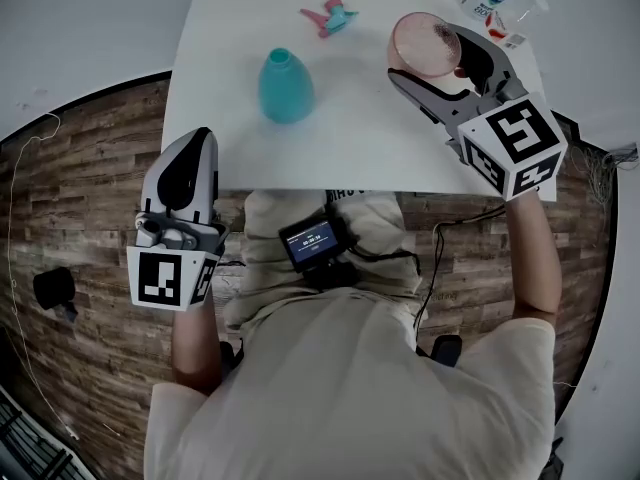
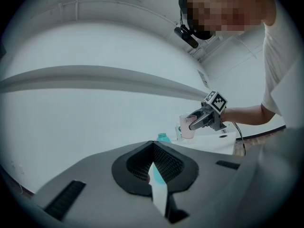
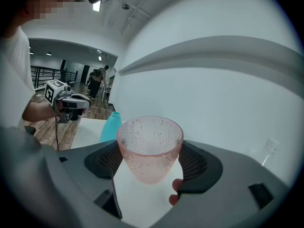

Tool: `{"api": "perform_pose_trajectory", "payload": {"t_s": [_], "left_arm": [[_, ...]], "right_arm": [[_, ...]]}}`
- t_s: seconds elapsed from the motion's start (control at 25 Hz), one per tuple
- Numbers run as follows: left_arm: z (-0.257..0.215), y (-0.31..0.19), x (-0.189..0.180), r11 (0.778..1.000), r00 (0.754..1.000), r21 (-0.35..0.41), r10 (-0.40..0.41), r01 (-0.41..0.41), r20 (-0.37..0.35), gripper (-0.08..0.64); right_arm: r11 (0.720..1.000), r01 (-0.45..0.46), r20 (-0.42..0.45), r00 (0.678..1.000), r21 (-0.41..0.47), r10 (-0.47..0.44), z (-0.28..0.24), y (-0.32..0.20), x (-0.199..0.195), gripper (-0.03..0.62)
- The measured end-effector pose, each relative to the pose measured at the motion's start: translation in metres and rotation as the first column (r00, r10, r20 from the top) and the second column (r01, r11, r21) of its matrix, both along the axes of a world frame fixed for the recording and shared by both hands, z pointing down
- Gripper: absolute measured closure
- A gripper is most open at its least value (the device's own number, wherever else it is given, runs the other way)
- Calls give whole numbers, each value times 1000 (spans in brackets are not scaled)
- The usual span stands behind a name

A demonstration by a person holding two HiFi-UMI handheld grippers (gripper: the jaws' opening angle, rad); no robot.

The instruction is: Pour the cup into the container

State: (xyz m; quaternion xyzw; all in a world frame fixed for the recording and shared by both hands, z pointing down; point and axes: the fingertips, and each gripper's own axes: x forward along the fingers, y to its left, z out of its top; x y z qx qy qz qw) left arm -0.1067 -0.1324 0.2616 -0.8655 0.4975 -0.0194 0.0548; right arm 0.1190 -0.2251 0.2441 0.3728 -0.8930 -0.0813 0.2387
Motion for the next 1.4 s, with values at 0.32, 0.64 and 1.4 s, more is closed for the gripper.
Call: {"api": "perform_pose_trajectory", "payload": {"t_s": [0.32, 0.64, 1.4], "left_arm": [[5, -1, 12, 1000, 1000, -17, 3, -3, -21, 549], [8, 0, 22, 1000, 1000, -23, 0, 0, 0, 549], [15, 10, 38, 999, 1000, -37, 16, -16, -8, 549]], "right_arm": [[995, -9, 23, 1000, -96, 11, 41, 0, 15, 221], [993, -26, -14, 1000, -116, 25, 70, 2, 23, 221], [986, -28, 64, 997, -162, 39, 95, 3, 32, 221]]}}
